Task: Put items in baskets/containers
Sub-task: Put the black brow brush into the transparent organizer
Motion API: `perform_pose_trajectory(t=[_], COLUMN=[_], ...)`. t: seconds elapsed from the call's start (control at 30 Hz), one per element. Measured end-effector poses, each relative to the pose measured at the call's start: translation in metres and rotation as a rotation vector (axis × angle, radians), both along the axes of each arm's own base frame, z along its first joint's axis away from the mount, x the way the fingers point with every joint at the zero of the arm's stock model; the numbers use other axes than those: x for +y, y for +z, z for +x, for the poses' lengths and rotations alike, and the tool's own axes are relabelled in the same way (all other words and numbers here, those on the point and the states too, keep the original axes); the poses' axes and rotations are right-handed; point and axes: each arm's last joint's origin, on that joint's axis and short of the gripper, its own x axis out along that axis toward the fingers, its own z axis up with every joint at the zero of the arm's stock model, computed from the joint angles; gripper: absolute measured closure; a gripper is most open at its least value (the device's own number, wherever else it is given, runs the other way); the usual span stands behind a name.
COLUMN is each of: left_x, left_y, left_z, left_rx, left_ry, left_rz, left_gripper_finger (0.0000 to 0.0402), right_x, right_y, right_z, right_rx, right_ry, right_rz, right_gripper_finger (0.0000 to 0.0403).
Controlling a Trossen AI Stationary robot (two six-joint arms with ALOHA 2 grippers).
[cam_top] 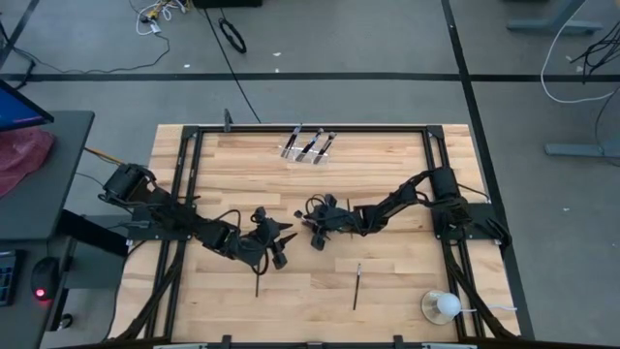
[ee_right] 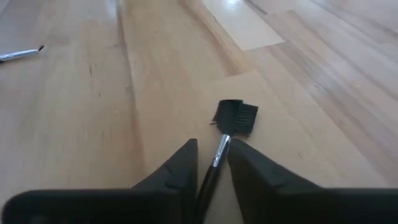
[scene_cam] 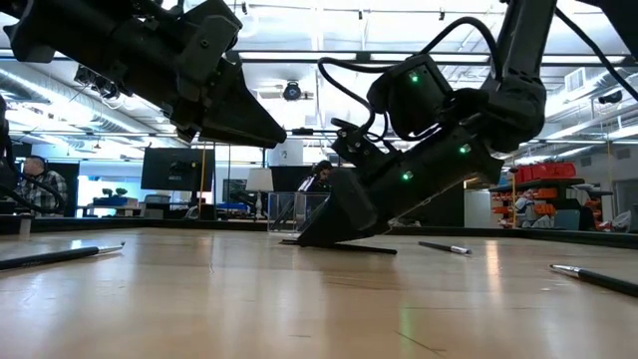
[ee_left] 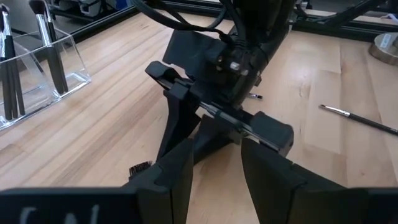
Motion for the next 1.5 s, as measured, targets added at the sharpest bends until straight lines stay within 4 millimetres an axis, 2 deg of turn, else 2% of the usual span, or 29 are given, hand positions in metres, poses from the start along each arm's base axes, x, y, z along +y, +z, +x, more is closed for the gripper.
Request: perform_pose_trajectory(t=[0.33,0.5,0.6,0.7,0.87,1.03,1.1,1.23,1.37,1.5], left_x=[0.0,-0.001,-0.005,-0.009,-0.018,-0.027,-0.028,-0.028,-0.023,-0.019], left_y=[0.0,0.0,0.011,0.02,0.025,0.024,0.024,0.027,0.027,0.033], left_z=[0.0,-0.001,-0.007,-0.017,-0.032,-0.034,-0.032,-0.018,-0.003,0.003], left_rx=[-0.001,0.0,-0.005,0.024,0.059,0.065,0.069,0.015,-0.035,-0.103], left_ry=[0.0,-0.005,-0.035,-0.061,-0.084,-0.132,-0.15,-0.258,-0.492,-0.589], left_rz=[-0.001,0.0,0.013,0.04,0.092,0.156,0.195,0.23,0.215,0.162], left_gripper_finger=[0.026,0.026,0.026,0.0259,0.0259,0.0259,0.0259,0.0259,0.0259,0.0259], right_x=[-0.001,-0.001,-0.001,-0.001,-0.003,0.003,0.006,0.019,0.036,0.042], right_y=[0.0,0.0,0.003,0.01,0.029,0.046,0.05,0.074,0.089,0.103], right_z=[-0.001,-0.001,0.0,-0.001,-0.022,-0.048,-0.052,-0.044,-0.039,-0.034], right_rx=[0.017,-0.007,-0.055,-0.158,-0.405,-0.625,-0.626,-0.682,-0.74,-0.773], right_ry=[-0.007,-0.02,-0.016,-0.014,0.009,0.218,0.327,0.546,0.769,0.832], right_rz=[0.004,0.029,0.039,0.063,0.137,0.245,0.286,0.328,0.324,0.329], right_gripper_finger=[0.0391,0.0388,0.039,0.0391,0.0391,0.0391,0.0391,0.039,0.039,0.039])
